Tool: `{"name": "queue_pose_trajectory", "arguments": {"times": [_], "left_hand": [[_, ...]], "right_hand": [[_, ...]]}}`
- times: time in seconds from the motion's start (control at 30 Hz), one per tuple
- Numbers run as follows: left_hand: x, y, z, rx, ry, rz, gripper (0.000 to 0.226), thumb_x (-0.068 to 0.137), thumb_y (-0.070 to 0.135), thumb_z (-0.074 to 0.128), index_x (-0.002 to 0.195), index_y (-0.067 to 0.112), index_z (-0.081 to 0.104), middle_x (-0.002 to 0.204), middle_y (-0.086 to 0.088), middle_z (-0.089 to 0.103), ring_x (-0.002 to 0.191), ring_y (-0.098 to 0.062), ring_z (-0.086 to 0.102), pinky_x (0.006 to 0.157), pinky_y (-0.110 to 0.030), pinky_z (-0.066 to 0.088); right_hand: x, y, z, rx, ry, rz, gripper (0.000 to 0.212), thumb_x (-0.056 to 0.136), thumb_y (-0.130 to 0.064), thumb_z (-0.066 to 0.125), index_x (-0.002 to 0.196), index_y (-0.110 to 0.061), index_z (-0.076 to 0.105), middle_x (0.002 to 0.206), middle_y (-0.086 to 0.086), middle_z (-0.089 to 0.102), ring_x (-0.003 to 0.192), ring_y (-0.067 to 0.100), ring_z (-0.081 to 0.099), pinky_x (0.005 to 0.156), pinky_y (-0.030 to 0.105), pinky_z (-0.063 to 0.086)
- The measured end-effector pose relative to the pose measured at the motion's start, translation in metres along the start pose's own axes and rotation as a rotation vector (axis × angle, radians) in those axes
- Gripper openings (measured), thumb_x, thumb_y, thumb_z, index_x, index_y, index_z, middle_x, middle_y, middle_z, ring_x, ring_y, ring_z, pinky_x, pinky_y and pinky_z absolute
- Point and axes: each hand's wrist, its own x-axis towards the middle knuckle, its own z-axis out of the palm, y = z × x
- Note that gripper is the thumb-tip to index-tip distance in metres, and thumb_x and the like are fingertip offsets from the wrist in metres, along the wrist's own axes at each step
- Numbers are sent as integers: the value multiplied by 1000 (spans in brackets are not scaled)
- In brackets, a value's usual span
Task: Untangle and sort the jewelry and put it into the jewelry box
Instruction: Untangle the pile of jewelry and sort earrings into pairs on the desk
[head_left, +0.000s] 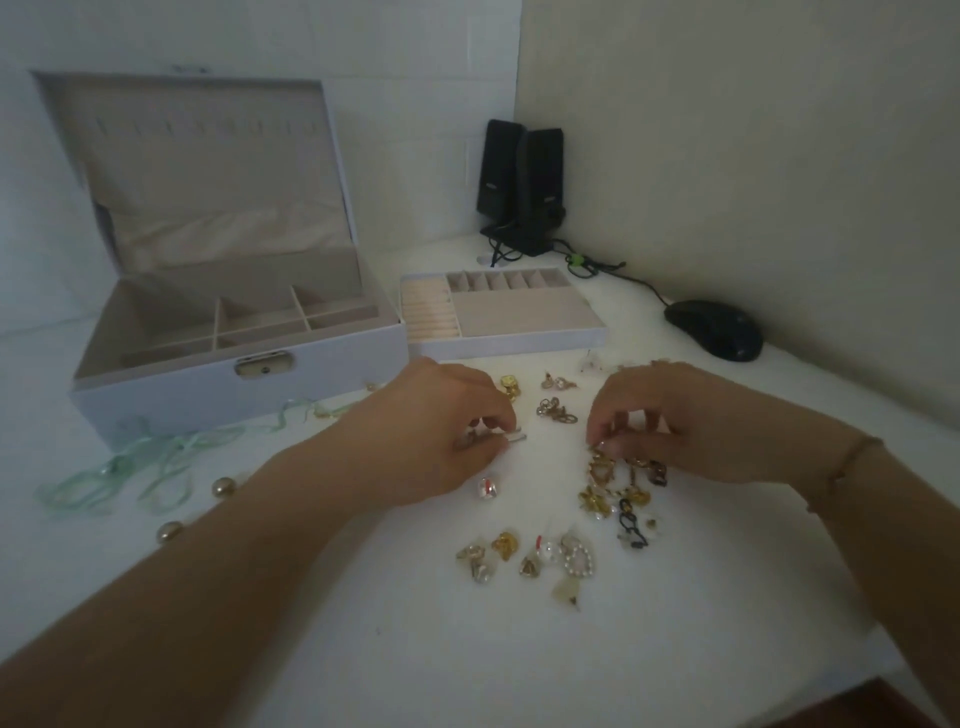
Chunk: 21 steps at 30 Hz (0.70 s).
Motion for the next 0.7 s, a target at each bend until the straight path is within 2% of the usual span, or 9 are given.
{"name": "queue_pose_trajectory", "arguments": {"times": [0.13,0.3,0.37,0.47,0.57,0.63,0.7], "left_hand": [[-4,4,-9,-80,1,36,16,86,24,65,100,25,73,92,14,69,83,-4,63,76,-26,52],[-10,8,-23,-75,-137,22,19,80,34,72,99,34,71,83,21,62,84,-3,58,75,-20,47],[-11,9,-24,-45,-168,37,21,77,40,71,97,35,71,81,21,61,83,-2,57,80,-21,46],[-11,12,-23,-44,-220,37,18,75,41,68,92,34,72,80,19,64,81,-4,58,80,-26,48],[-10,11,-21,-39,-239,44,12,76,36,69,86,32,74,77,18,66,79,-5,58,78,-30,48],[-10,8,-21,-41,-236,38,10,77,35,68,84,31,75,77,18,68,78,-5,59,80,-25,46],[-9,6,-20,-51,-246,18,12,78,34,66,84,29,75,79,19,70,79,-7,60,83,-11,38]], "right_hand": [[-6,0,-6,60,-34,0,11,84,-28,68,89,-38,69,92,-21,67,92,0,60,78,16,44],[5,-6,-20,200,-130,-13,14,82,-21,71,86,-34,72,87,-16,71,85,7,66,79,29,52],[16,-8,-26,211,-164,-10,12,80,-20,72,87,-30,74,84,-14,72,82,5,67,78,21,51],[35,-12,-29,248,-244,-7,14,78,-15,75,90,-24,74,80,-11,73,74,1,67,69,7,45],[46,-13,-20,363,-236,-22,12,79,-12,74,90,-17,74,76,-1,74,71,13,69,68,10,47],[46,-11,-10,404,-205,-74,11,81,-12,72,91,-17,73,77,1,74,70,17,69,69,13,48],[44,-9,-2,415,-178,-118,12,82,-14,71,92,-19,73,79,1,73,70,16,68,67,18,49]]}}
